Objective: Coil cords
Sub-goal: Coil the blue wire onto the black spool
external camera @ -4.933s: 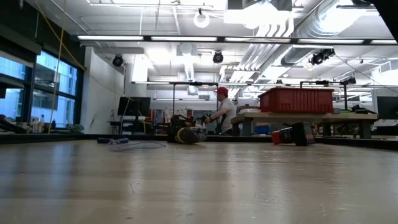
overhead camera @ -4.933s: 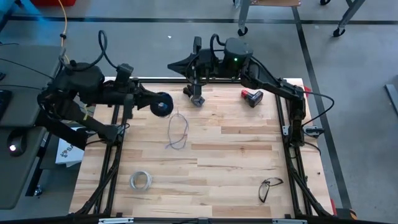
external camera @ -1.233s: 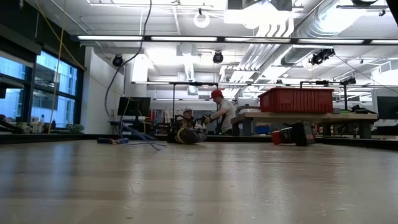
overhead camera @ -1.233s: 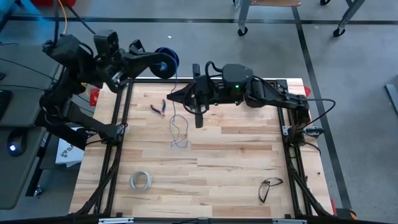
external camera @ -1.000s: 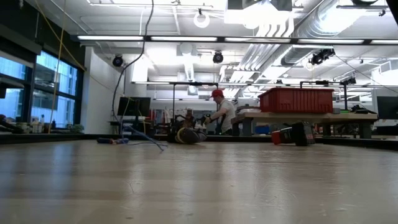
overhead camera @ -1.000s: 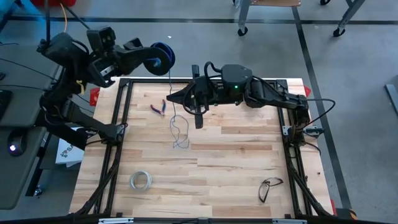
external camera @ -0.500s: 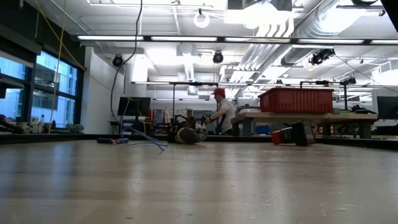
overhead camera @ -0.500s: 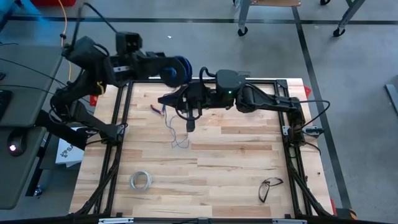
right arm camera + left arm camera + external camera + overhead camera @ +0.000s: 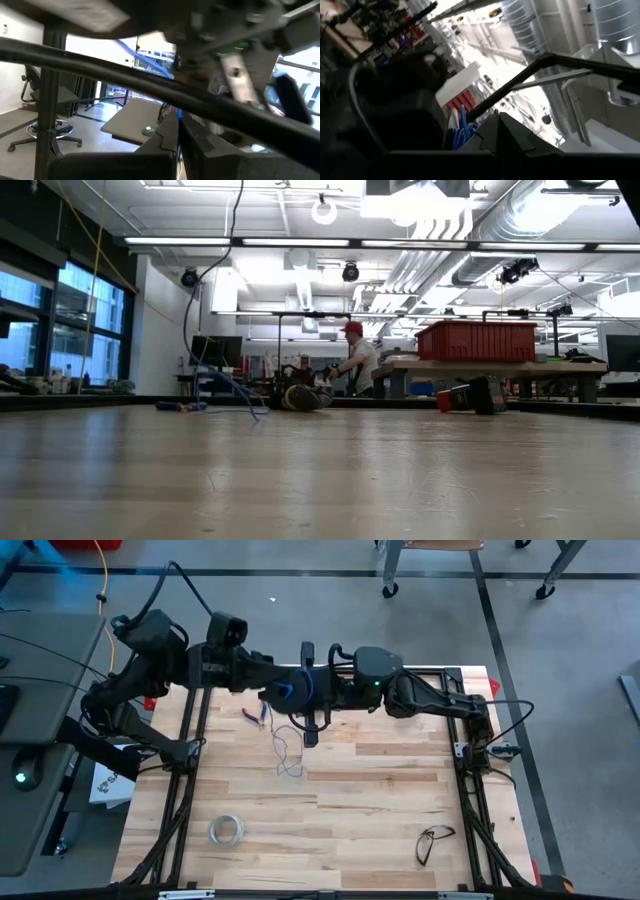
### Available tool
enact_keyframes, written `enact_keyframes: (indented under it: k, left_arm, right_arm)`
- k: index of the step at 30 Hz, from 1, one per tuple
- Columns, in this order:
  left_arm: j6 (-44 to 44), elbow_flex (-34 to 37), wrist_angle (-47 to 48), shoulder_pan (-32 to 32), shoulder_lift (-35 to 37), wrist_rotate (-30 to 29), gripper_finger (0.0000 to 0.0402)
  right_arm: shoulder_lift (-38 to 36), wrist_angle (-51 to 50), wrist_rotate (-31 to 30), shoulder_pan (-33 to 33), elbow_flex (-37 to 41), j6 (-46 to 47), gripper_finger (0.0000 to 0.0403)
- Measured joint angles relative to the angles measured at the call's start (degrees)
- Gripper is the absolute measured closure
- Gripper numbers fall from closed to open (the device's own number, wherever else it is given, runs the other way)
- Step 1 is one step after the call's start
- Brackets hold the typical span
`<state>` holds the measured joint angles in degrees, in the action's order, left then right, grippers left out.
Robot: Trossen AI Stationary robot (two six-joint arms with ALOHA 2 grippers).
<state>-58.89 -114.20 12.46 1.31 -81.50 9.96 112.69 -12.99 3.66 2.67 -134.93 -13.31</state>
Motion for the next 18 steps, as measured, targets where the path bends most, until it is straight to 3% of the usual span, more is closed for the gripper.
enact_keyframes:
  k: [18]
  left_arm:
    - [0.89, -0.06, 14.73, 1.17, 1.97, -0.98, 0.0401]
  right_arm:
    - [-2.62, -6.63, 0.45, -1.23, 0.02, -3.71, 0.0403]
